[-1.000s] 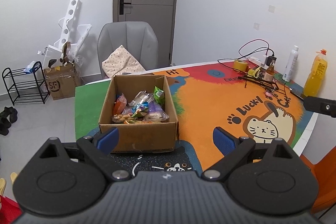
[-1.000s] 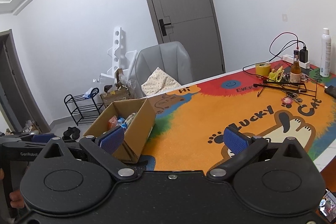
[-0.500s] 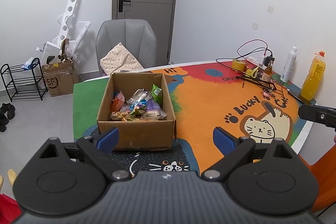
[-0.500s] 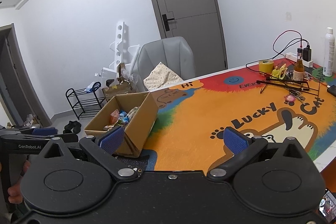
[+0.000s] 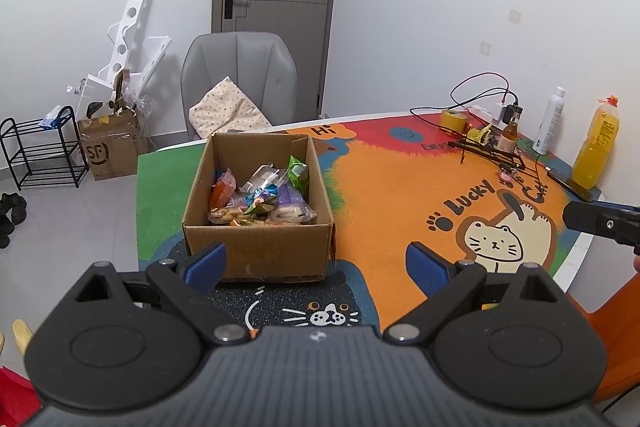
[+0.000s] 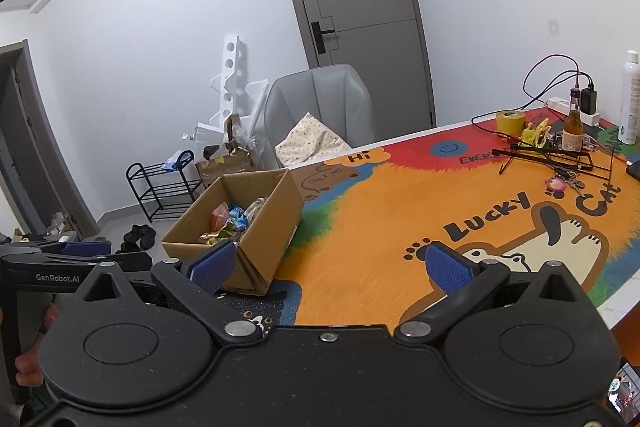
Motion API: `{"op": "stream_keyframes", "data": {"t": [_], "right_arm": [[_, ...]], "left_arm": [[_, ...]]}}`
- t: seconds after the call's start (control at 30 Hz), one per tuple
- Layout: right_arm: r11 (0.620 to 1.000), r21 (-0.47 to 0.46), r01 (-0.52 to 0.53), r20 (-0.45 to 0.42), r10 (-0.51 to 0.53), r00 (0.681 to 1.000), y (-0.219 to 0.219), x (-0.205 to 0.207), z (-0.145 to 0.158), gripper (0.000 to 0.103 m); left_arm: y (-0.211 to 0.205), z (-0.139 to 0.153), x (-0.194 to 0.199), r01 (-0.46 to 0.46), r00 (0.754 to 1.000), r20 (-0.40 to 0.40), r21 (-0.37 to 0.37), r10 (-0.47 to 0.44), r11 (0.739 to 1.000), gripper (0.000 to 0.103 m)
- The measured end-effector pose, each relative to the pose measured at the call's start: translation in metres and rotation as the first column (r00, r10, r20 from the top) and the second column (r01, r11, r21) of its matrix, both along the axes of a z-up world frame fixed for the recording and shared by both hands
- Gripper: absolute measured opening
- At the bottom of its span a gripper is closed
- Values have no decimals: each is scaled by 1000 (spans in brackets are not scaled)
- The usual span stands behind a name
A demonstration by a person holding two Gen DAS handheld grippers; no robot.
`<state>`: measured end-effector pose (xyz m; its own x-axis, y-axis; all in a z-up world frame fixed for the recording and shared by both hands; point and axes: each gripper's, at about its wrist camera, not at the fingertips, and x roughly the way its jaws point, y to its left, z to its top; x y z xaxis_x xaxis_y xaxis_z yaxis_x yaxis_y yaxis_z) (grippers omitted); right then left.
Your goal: Organize snacks
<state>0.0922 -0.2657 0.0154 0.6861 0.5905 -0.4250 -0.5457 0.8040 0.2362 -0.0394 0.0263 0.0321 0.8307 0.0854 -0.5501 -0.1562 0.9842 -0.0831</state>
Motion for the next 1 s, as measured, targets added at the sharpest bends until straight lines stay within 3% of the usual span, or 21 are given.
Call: {"op": "stream_keyframes", "data": {"t": [1.0], "right_arm": [[1000,-16,-10,-8,10,1000,3,-1,-2,103]], "left_arm": [[-3,-6,2,2,1000,-11,-10,-3,1000,96]]}}
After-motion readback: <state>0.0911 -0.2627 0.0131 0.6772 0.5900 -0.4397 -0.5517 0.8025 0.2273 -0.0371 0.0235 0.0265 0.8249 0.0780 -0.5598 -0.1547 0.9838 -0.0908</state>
